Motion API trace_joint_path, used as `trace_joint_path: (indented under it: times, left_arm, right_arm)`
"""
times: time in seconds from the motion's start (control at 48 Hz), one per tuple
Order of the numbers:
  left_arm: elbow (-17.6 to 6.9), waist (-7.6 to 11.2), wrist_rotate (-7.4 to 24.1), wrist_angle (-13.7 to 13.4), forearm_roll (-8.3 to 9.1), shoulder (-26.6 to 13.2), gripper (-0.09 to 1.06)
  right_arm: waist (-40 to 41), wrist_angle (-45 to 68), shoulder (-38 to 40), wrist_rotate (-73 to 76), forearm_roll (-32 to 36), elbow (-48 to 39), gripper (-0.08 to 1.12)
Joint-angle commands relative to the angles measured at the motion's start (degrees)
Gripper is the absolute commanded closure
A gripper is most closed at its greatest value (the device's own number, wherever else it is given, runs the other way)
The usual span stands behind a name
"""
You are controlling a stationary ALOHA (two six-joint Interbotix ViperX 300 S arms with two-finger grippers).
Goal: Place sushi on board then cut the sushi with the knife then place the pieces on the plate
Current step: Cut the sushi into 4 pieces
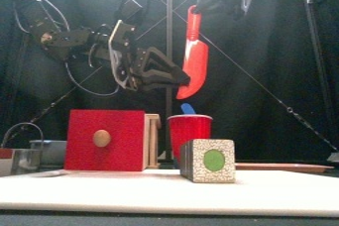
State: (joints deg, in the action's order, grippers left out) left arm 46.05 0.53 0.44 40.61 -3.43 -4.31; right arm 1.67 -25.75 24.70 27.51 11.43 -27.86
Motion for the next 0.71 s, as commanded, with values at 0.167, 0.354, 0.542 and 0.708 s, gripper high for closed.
trace_joint_path:
  times: [0.167, 0.354, 0.542, 0.708]
  left_arm:
    - [3.9, -0.97, 1.2, -0.9, 0.53, 9.8, 0.69]
    - [4.7, -1.58, 3.0, -10.9, 1.58, 16.6, 0.69]
    - [5.0, -1.67, 5.4, -16.4, 2.02, 20.8, 0.69]
    - [5.1, -1.67, 5.4, -16.4, 3.08, 21.7, 0.69]
  right_arm:
    - [-2.7, 0.3, 1.3, 0.5, -2.5, -4.9, 0.6]
    - [-3.7, 0.4, 1.3, 0.4, -7.3, -9.1, 0.6]
    - [-4.5, 0.4, -0.1, 0.5, -9.4, -12.0, 0.6]
    - [-4.5, 0.4, -1.4, 0.6, -9.4, -11.8, 0.6]
